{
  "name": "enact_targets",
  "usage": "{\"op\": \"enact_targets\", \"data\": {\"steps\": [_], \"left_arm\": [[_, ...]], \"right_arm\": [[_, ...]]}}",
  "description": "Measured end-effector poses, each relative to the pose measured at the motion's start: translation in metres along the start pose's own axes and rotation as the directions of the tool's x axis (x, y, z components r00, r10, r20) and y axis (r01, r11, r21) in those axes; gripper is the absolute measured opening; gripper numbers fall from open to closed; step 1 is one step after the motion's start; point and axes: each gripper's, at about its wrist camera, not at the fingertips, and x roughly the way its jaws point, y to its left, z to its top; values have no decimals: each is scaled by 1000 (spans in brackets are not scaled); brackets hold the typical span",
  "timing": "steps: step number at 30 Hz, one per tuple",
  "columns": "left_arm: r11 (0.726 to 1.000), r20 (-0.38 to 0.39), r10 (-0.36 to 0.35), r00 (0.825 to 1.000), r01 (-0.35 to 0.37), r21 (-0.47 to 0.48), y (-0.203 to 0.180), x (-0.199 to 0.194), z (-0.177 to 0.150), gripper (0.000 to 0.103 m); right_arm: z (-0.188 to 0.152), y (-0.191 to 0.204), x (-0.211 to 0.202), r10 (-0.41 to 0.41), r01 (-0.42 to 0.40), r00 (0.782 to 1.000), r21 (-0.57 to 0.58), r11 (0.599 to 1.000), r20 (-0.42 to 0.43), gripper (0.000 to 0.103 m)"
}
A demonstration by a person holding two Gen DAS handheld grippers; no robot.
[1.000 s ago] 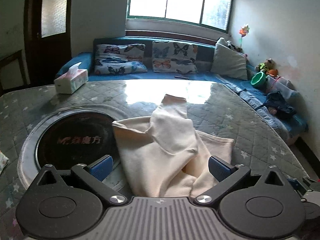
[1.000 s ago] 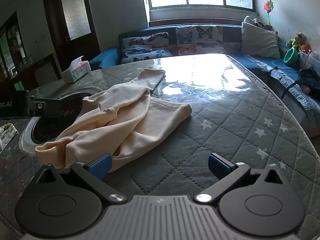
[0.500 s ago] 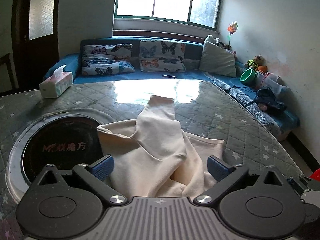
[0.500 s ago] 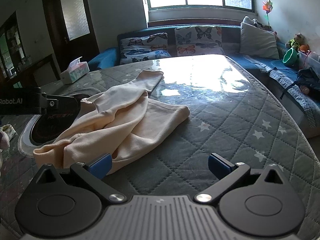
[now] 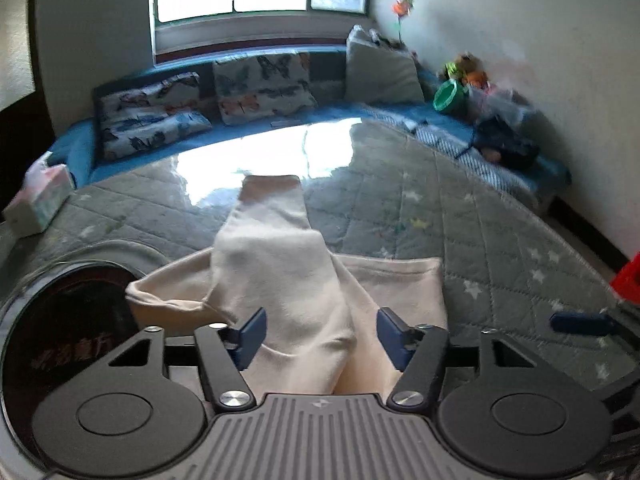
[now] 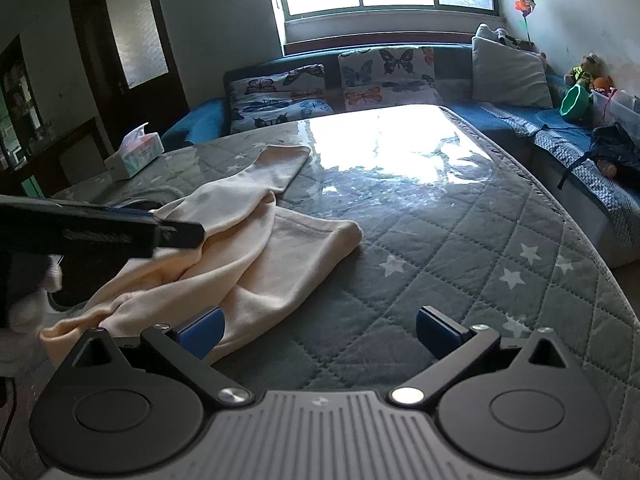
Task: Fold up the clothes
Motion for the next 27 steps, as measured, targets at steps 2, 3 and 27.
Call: {"op": "enact_targets", "data": {"steps": [2,3,27], "left_arm": [[1000,-24,-4,1000,4,4,3,10,1,52],[1000,-37,-10,999,10,3,6,14,0,45],[964,85,32,996,-8,-267,89,-59,-45,8]], "right_arm": [[3,-2,3,-1,1,1000,-4,1000,-1,102],[5,-3,4,-1,1,1000,-8,1000,-1,100],[61,33,106,234,-247,963,-84,965,-134,49]]}}
